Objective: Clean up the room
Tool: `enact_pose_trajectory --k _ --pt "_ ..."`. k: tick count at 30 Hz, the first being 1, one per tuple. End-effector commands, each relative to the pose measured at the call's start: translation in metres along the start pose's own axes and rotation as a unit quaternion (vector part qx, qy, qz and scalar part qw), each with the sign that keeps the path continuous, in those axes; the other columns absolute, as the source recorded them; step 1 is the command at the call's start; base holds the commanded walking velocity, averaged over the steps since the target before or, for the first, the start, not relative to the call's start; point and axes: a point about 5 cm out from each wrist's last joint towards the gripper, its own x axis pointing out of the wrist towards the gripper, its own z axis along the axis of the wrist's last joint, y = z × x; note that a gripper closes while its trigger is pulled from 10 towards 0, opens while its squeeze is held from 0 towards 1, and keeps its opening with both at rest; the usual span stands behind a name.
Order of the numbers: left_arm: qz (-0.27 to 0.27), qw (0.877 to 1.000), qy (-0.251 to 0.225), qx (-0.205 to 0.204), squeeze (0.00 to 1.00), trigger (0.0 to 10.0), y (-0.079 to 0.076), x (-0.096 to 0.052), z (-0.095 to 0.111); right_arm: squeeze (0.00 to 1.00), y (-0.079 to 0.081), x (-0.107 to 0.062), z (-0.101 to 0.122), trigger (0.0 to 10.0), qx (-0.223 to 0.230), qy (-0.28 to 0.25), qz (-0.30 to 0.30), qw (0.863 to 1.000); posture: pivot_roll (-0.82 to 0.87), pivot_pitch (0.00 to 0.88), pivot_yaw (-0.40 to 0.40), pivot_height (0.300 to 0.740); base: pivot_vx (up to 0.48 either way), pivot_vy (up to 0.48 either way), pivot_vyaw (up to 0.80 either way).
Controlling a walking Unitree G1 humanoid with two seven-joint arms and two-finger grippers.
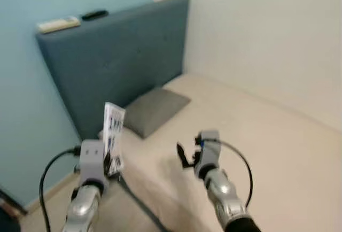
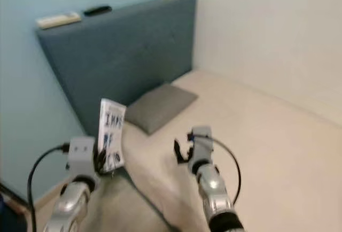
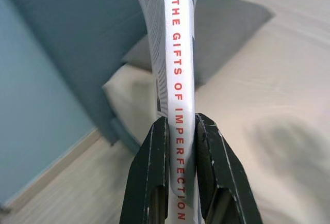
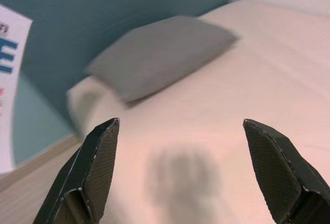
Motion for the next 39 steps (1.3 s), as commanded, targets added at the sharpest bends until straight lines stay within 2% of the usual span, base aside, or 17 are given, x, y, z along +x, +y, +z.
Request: enact_pose_trajectory --k 1,10,25,31,39 --pt "0.001 1.0 -0.009 0.009 0.0 10.0 0.003 0.003 0.004 0.0 0.0 -0.003 -0.007 10.0 0.005 0.016 -0.001 1.0 0.05 0.111 -0.005 0.74 0.0 0.0 -0.8" --pt "0.002 1.0 -0.005 0.019 0.0 10.0 0.013 0.008 0.004 0.0 -0.002 -0.003 -0.007 10.0 0.009 0.017 -0.005 1.0 0.05 0.122 -0.003 0.74 0.0 0.0 -0.8" --pt "0.007 1.0 0.001 0.023 0.0 10.0 0.019 0.012 0.006 0.0 -0.002 -0.004 -0.008 10.0 0.01 0.017 -0.006 1.0 0.05 0.126 -0.001 0.74 0.0 0.0 -0.8" --pt "0.024 1.0 0.014 0.0 0.0 10.0 0.02 0.014 0.002 0.0 0.0 -0.004 -0.006 10.0 0.0 0.012 0.001 1.0 0.04 0.128 0.001 0.74 0.0 0.0 0.0" --pt "0.017 1.0 0.019 -0.002 0.0 10.0 0.019 0.016 0.002 0.0 0.0 -0.004 -0.005 10.0 0.003 0.01 0.0 1.0 0.04 0.132 0.0 0.74 0.0 0.0 0.0"
